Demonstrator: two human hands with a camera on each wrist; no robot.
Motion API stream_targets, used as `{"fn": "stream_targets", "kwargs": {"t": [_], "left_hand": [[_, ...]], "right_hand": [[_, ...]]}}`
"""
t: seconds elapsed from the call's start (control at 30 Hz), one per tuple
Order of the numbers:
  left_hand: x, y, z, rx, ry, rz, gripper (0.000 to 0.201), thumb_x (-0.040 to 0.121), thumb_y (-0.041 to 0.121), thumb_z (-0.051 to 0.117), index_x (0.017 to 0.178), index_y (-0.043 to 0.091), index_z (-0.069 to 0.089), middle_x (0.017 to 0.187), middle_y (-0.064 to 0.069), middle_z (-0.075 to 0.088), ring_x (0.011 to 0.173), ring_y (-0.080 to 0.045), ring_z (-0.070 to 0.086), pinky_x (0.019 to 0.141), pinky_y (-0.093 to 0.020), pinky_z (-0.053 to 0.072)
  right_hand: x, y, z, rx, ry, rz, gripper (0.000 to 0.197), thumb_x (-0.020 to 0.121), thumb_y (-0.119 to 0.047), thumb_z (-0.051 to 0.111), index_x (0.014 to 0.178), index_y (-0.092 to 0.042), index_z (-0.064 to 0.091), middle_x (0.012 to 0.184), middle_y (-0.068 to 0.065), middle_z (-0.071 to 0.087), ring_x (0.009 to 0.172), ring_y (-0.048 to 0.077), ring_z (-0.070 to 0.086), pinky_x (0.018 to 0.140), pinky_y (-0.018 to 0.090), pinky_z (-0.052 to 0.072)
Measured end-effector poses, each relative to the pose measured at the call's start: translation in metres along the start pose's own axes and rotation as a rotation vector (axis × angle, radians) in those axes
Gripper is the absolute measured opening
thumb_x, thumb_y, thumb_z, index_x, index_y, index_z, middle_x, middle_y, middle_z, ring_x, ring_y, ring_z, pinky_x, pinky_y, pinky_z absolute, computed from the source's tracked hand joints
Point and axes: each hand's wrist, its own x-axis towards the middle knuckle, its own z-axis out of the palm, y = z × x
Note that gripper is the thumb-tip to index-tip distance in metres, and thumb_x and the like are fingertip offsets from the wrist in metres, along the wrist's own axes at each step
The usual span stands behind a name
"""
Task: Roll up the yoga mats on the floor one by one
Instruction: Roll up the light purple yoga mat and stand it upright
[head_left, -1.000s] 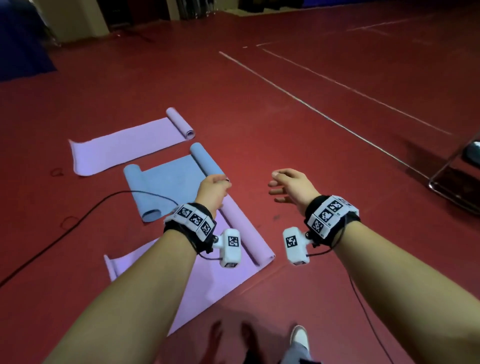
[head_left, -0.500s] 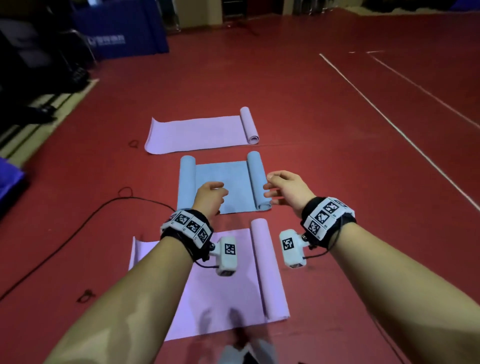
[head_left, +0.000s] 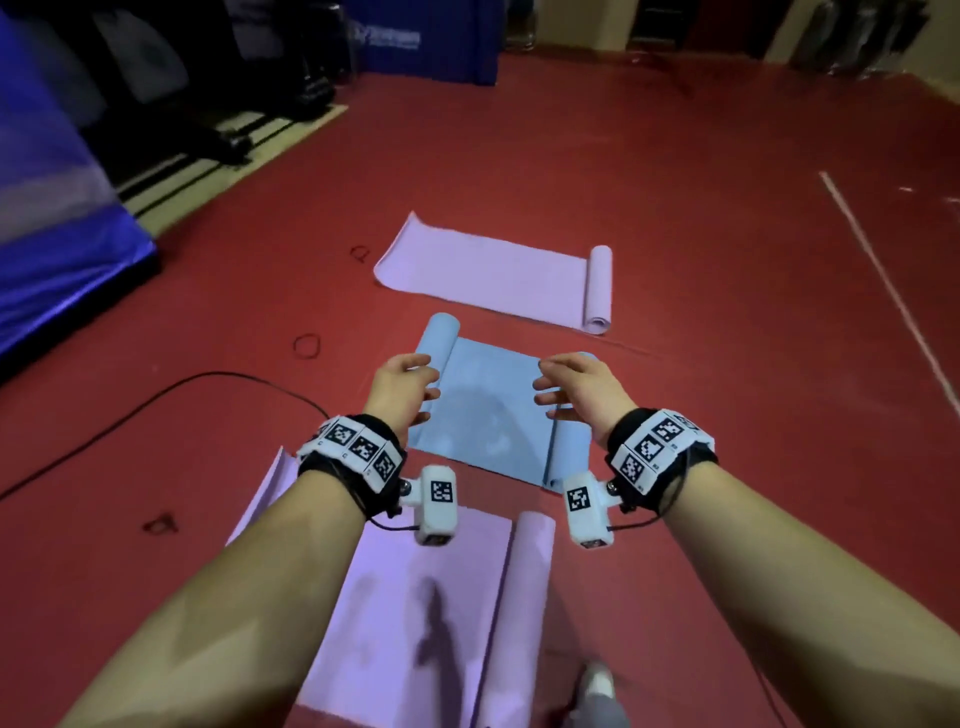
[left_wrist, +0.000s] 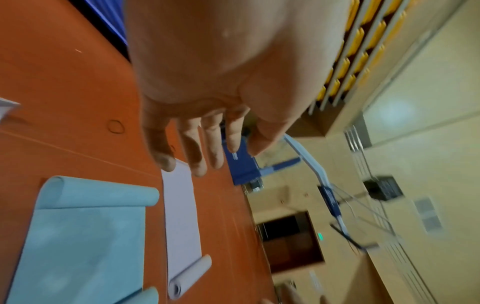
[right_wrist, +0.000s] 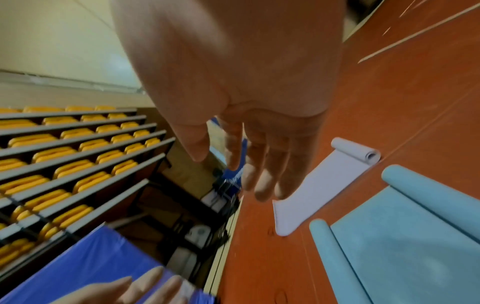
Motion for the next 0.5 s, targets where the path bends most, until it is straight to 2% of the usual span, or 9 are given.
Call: {"fn": "stream_targets", "kwargs": {"t": [0.1,0.2,0.23,0.3,0.4,0.5], "left_hand": [[0.033,-0.03,-0.006,-0.109,0.209,-0.077,0.026,0.091,0.011,0.062,0.117,0.018,0.061,0.092,-0.001,0.065,0.07,-0.014,0.063,0.061,-0.027,0.043],[0.048,-0.069,-0.016,-0.195,0.444,-0.161,0.019,0.094,0.009,0.058,0.109,0.021,0.059,0.083,-0.001,0.061,0.072,-0.017,0.059,0.061,-0.025,0.039],[0.05,-0.081,-0.02,-0.241,0.537,-0.177,0.018,0.095,0.008,0.057,0.107,0.021,0.059,0.083,-0.002,0.06,0.072,-0.018,0.057,0.061,-0.025,0.037],[0.053,-0.108,-0.02,-0.308,0.639,-0.222,0.018,0.096,0.007,0.055,0.109,0.018,0.059,0.089,-0.004,0.061,0.075,-0.019,0.057,0.064,-0.026,0.037],[0.041,-0.153,-0.007,-0.384,0.746,-0.299,0.019,0.095,0.006,0.055,0.11,0.016,0.059,0.096,-0.006,0.06,0.077,-0.019,0.056,0.066,-0.028,0.038],[0.022,-0.203,0.002,-0.432,0.846,-0.357,0.02,0.095,0.007,0.056,0.112,0.017,0.061,0.101,-0.007,0.065,0.084,-0.022,0.062,0.075,-0.033,0.043]], "right_hand": [[0.07,0.021,0.018,-0.083,-0.144,0.033,0.006,0.098,-0.02,0.057,0.098,-0.018,0.062,0.093,0.009,0.067,0.079,0.024,0.066,0.073,0.036,0.051],[0.13,0.05,0.05,-0.19,-0.329,0.089,0.006,0.098,-0.014,0.056,0.099,-0.014,0.062,0.088,0.011,0.064,0.072,0.023,0.062,0.066,0.03,0.049],[0.149,0.058,0.064,-0.209,-0.405,0.102,0.006,0.099,-0.011,0.054,0.098,-0.013,0.061,0.087,0.013,0.061,0.069,0.023,0.059,0.061,0.027,0.047],[0.175,0.076,0.081,-0.252,-0.519,0.124,0.012,0.099,-0.007,0.052,0.091,-0.013,0.059,0.084,0.015,0.057,0.067,0.023,0.055,0.057,0.025,0.042],[0.189,0.108,0.099,-0.368,-0.633,0.142,0.009,0.098,-0.01,0.056,0.092,-0.015,0.06,0.084,0.011,0.06,0.07,0.025,0.059,0.055,0.026,0.045],[0.2,0.15,0.113,-0.418,-0.734,0.182,0.016,0.099,-0.01,0.054,0.087,-0.02,0.06,0.078,0.006,0.059,0.06,0.017,0.058,0.051,0.023,0.045]]}}
